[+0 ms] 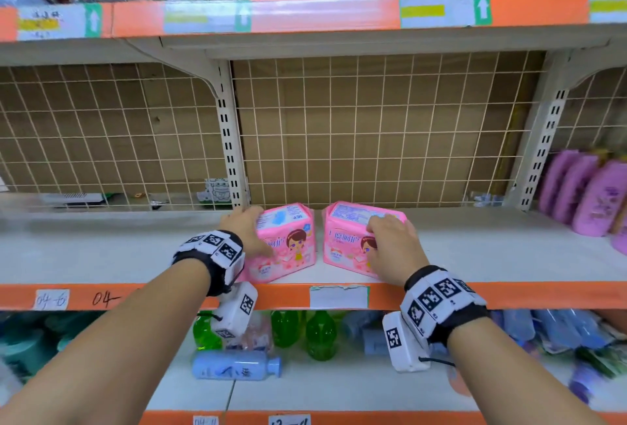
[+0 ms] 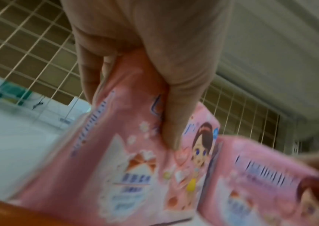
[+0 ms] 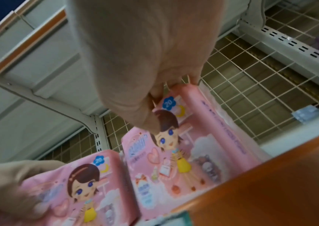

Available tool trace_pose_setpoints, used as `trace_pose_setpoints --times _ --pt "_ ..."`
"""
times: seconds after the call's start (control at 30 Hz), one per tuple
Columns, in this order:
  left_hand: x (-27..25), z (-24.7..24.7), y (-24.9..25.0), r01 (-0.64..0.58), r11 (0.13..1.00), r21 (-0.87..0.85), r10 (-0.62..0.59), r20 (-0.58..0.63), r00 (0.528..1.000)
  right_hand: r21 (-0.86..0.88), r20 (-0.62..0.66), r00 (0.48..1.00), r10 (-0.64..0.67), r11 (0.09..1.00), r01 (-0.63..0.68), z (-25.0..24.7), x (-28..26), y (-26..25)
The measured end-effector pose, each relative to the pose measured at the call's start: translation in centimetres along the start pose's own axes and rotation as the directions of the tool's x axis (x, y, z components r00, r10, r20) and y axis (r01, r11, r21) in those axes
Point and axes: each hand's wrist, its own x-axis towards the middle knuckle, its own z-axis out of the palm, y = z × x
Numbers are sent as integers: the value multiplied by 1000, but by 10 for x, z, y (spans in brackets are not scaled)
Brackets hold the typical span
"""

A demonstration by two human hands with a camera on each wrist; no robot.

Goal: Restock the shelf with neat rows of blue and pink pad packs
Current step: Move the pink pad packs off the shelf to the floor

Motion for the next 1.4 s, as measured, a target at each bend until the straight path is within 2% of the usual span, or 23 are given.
trace_pose_setpoints --times 0.1,0.17,0.23,0.3,0.33,0.4,0.43,0.47,0.53,0.6,0.7,0.8,0.83,0.87,0.93,0.97,1.03,1.1,1.17,1.23,1.3,1.33,1.4 --pt "-8 -21 -3 -2 941 -339 -14 -44 999 198 -7 997 -72 977 72 2 -4 -12" --pt "-16 -40 -7 10 803 -596 -29 -22 999 388 -22 990 -137 912 134 1 -6 -26" --pt "-24 -58 -13 69 646 -760 -23 70 997 549 -17 985 -172 822 153 -1 -6 -38" --pt "-34 -65 -20 220 423 -879 -2 242 970 719 -36 984 -175 679 147 -6 -5 -50" --pt "-38 -64 -23 282 344 -896 24 308 951 808 -53 981 -185 569 151 -8 -4 -56" --pt "-42 -54 -24 310 325 -893 33 338 941 936 -73 975 -211 323 141 -11 -1 -69" --pt "-44 -48 -22 300 325 -897 7 319 948 961 -74 977 -198 249 123 -12 0 -75" --pt "-46 -44 -20 275 316 -908 -22 283 959 969 -73 984 -165 223 109 -13 1 -79" --pt "-49 -39 -12 189 281 -941 -58 180 982 963 -62 996 -64 259 76 -11 4 -83" --pt "-51 -33 -8 89 280 -956 -66 73 995 948 7 998 60 318 -26 -7 7 -82" --pt "-57 -19 -5 -3 405 -914 15 3 1000 928 169 973 158 307 -211 -1 11 -78" --pt "-56 -14 -9 -107 490 -865 22 -110 994 880 223 962 158 392 -269 -1 13 -71" --pt "-54 -15 -11 -140 553 -822 17 -157 988 858 243 959 145 429 -282 -2 13 -69" --pt "-52 -17 -11 -156 666 -729 41 -173 984 832 282 952 119 463 -305 -1 14 -69" --pt "-50 -17 -6 -151 919 -364 136 -69 988 774 378 925 35 536 -337 4 13 -72" --pt "-48 -16 -2 -132 974 -186 137 11 991 736 400 917 -16 602 -310 6 12 -75" --pt "-41 -20 7 -80 995 64 73 99 992 680 382 919 -94 702 -211 8 11 -78" --pt "-31 -24 16 -72 958 279 48 91 995 633 372 920 -124 758 -154 3 13 -76" --pt "-27 -19 26 -114 934 337 90 86 992 553 358 930 -86 822 -137 -5 17 -70" --pt "-28 -3 34 -183 907 378 159 93 983 447 218 976 18 887 -116 -15 24 -62" --pt "-29 10 35 -209 868 451 208 52 977 237 49 993 104 965 -113 -24 36 -55" --pt "-27 12 34 -205 865 459 213 35 977 93 30 992 122 988 -125 -26 42 -48" --pt "-20 12 28 -197 878 437 204 31 978 -136 142 974 175 978 -156 -27 51 -31"
